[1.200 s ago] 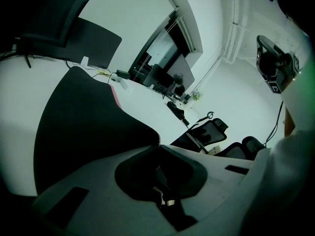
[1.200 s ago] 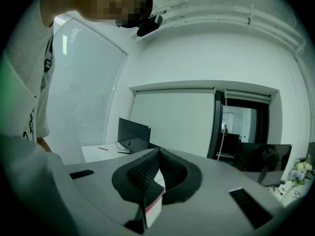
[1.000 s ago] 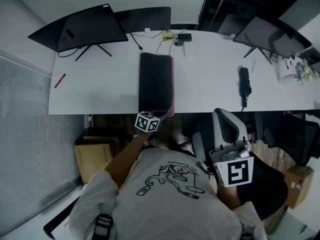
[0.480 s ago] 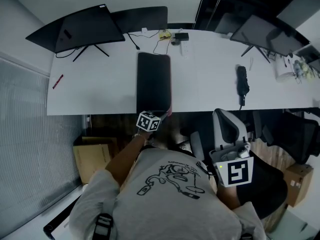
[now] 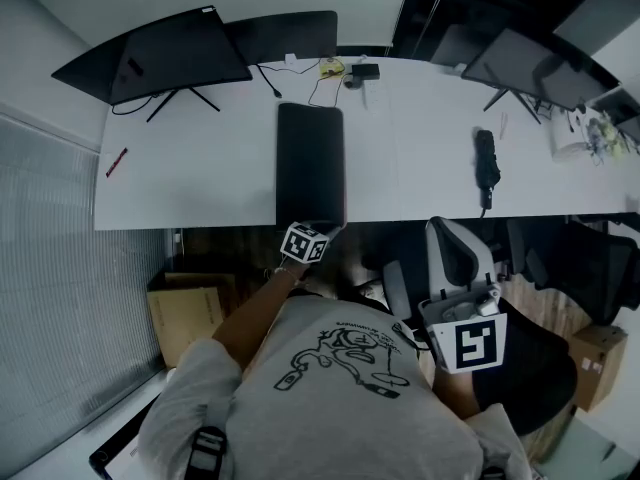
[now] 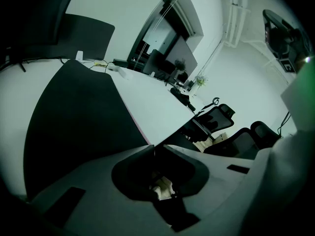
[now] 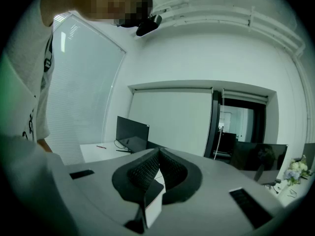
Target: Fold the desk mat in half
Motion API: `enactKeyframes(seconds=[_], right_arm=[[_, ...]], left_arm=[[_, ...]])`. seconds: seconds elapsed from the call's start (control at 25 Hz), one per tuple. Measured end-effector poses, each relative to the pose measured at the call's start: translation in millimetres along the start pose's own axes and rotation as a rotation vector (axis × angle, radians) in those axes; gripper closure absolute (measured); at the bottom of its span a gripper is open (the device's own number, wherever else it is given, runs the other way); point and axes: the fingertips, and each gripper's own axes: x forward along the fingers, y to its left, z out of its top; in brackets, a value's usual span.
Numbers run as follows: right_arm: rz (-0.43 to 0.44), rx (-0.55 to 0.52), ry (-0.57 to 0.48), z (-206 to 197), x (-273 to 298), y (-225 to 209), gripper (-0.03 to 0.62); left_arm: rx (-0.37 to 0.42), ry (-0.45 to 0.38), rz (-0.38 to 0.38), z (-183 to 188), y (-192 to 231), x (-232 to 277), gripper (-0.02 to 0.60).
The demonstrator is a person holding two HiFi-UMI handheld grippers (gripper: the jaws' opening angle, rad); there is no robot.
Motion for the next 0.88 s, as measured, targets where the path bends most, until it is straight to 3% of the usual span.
enactKeyframes(seconds=[0.32,0.88], right_arm=[[0.004,-0.001,0.001,3.1,5.8,14.9,0.588],[0.022,-0.006,-0.002,9.3,23.6,51.7,0.588]], left_arm=[[-0.003,-0.059,-0.01,11.3,-3.5,-23.9,0.528],[0.004,-0.248,-0.005,53.2,2.7,-98.9,0.554]])
